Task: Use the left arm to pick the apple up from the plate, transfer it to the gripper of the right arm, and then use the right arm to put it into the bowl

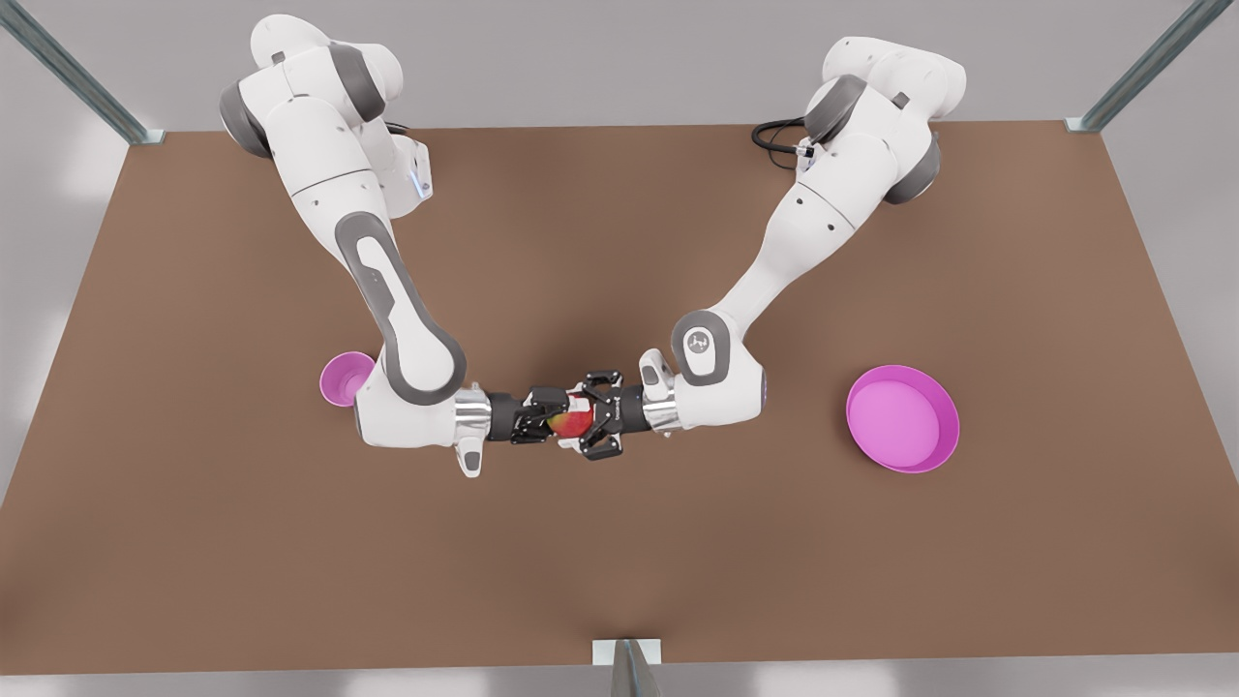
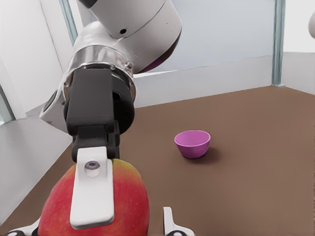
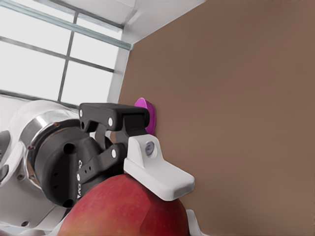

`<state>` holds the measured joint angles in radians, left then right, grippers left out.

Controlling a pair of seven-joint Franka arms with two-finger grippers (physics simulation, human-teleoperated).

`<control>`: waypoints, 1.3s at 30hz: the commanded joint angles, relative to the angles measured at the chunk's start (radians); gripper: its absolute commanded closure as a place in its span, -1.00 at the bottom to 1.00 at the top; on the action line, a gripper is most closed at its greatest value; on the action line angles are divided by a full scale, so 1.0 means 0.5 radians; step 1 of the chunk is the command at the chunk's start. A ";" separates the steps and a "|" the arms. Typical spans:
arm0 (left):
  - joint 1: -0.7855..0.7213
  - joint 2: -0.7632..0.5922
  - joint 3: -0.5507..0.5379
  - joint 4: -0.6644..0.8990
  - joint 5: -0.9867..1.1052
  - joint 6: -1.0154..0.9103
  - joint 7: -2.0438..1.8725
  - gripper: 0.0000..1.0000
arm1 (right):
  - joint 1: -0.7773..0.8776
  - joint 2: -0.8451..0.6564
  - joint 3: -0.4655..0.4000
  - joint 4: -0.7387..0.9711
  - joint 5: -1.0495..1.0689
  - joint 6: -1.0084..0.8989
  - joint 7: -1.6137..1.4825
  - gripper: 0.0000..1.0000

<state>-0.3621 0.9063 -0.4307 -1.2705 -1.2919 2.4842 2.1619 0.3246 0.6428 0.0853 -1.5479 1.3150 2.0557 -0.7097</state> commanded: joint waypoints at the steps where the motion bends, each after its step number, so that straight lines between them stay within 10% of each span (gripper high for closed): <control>1: 0.000 -0.003 -0.001 0.001 -0.005 -0.007 -0.016 -1.00 | -0.002 -0.003 0.001 0.003 -0.013 0.009 0.023 -0.28; 10: 0.104 -0.058 0.002 -0.067 0.016 -0.023 -0.025 -1.00 | -0.174 -0.129 -0.002 -0.202 -0.084 -0.105 -0.010 -0.28; 13: 0.444 -0.352 0.008 -0.508 0.132 -0.253 -0.102 -1.00 | -0.266 -0.270 -0.002 -0.417 -0.252 -0.108 -0.053 -0.29; 21: 1.003 -0.929 0.058 -0.162 2.930 -1.918 -3.673 -1.00 | -0.637 -0.454 -0.002 -0.549 -0.946 -0.114 -0.050 -0.28; 25: 1.007 -1.392 0.303 -0.186 2.848 -1.974 -4.339 -1.00 | -0.790 -0.525 -0.002 -0.586 -1.283 -0.197 -0.053 -0.28; 28: 0.375 -1.561 1.076 -0.379 2.685 -1.901 -4.379 -1.00 | -0.858 -0.549 -0.002 -0.613 -1.547 -0.255 -0.053 -0.28; 39: 0.485 -1.595 0.981 -0.426 2.621 -1.778 -4.376 -1.00 | -1.091 -0.540 -0.002 -0.978 -1.688 -0.160 -0.473 -0.29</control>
<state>-0.1196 0.1090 0.0597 -1.4841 0.0184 1.6052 0.6218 -0.2192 0.3737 0.0839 -2.0286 0.4839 1.9590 -0.8044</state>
